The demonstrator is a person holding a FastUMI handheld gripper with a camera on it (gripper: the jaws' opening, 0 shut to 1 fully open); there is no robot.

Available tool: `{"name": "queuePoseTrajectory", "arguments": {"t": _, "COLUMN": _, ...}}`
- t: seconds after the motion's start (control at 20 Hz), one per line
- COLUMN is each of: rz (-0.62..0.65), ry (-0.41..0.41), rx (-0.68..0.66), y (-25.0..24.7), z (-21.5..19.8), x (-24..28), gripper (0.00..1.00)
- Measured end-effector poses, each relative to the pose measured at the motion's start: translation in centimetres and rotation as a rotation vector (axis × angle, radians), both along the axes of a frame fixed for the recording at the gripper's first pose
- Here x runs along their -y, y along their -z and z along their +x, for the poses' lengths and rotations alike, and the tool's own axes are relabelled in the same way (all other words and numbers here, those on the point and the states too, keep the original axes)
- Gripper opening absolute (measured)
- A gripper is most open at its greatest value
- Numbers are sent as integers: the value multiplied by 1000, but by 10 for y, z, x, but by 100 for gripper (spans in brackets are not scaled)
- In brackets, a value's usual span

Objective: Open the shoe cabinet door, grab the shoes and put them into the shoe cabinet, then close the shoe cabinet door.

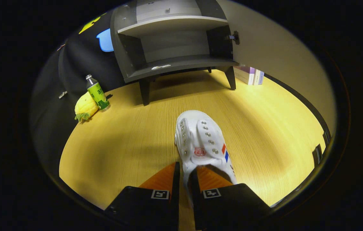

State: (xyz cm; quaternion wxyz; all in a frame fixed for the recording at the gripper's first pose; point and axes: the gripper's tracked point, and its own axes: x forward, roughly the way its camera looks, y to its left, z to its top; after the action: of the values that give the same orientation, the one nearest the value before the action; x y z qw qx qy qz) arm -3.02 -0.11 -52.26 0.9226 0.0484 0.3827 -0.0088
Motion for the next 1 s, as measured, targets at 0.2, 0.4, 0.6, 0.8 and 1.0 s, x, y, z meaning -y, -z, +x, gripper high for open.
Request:
{"name": "queuePoseTrajectory", "arguments": {"t": 0.2, "rz": 17, "ry": 26, "rx": 46, "y": 6, "z": 16, "x": 0, "gripper": 23}}
{"name": "queuePoseTrajectory", "arguments": {"t": 0.4, "rz": 15, "ry": 43, "rx": 76, "y": 8, "z": 27, "x": -1, "gripper": 22}}
{"name": "queuePoseTrajectory", "arguments": {"t": 0.6, "rz": 6, "ry": 56, "rx": 100, "y": 11, "z": 27, "x": 5, "gripper": 20}}
{"name": "queuePoseTrajectory", "arguments": {"t": 0.8, "rz": 31, "ry": 56, "rx": 104, "y": 10, "z": 26, "x": 6, "gripper": 21}}
{"name": "queuePoseTrajectory", "arguments": {"t": 1.0, "rz": 4, "ry": 5, "rx": 131, "y": 11, "z": 25, "x": 3, "gripper": 20}}
